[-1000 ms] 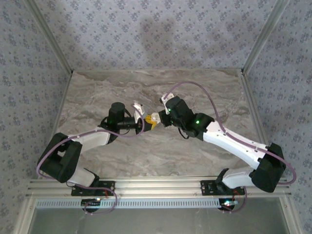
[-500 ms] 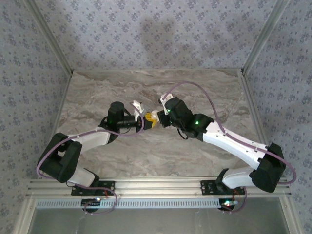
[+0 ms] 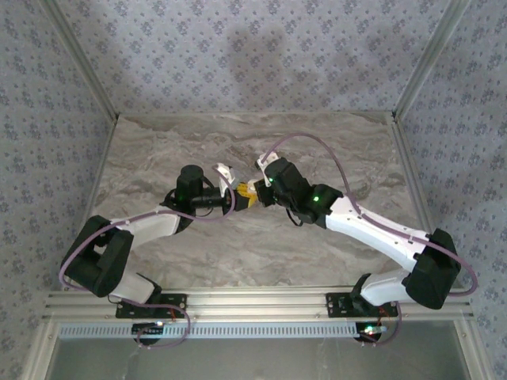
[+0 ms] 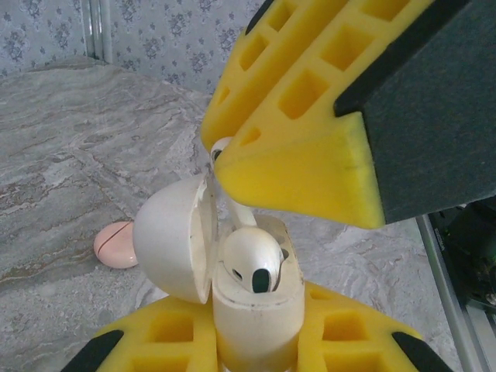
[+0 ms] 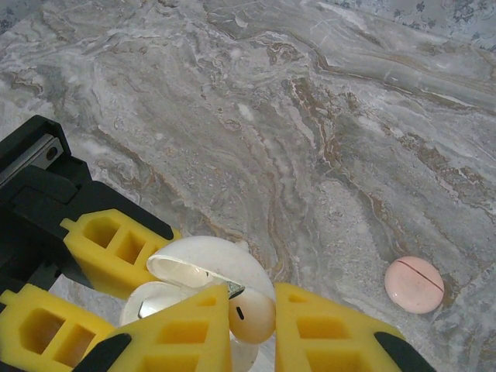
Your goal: Insert wireless bluetooth earbuds into charging case
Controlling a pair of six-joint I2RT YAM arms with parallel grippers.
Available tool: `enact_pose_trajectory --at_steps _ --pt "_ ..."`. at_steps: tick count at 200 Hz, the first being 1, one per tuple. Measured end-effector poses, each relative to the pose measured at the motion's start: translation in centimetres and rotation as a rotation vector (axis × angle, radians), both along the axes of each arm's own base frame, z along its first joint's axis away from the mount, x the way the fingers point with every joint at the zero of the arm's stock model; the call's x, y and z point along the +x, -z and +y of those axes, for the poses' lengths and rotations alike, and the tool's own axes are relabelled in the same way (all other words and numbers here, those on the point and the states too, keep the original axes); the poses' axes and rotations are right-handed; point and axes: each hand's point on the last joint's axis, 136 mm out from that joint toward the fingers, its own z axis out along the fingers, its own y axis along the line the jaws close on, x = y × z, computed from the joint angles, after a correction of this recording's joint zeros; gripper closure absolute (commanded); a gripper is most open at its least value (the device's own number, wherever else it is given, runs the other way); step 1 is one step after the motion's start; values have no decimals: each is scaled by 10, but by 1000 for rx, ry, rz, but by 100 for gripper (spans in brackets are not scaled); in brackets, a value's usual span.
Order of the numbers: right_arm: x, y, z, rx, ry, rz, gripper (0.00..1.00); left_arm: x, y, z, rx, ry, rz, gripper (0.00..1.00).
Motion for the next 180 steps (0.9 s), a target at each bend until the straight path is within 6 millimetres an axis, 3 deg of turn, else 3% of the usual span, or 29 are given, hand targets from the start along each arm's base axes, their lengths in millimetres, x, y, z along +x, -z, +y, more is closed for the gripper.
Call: enact_pose_trajectory --at_steps 102,180 --pt "-7 -1 8 -6 -48 -12 83 2 -2 0 -5 -11 16 85" --pt "-15 -2 18 53 -98 41 62 5 -7 -1 -16 -23 3 85"
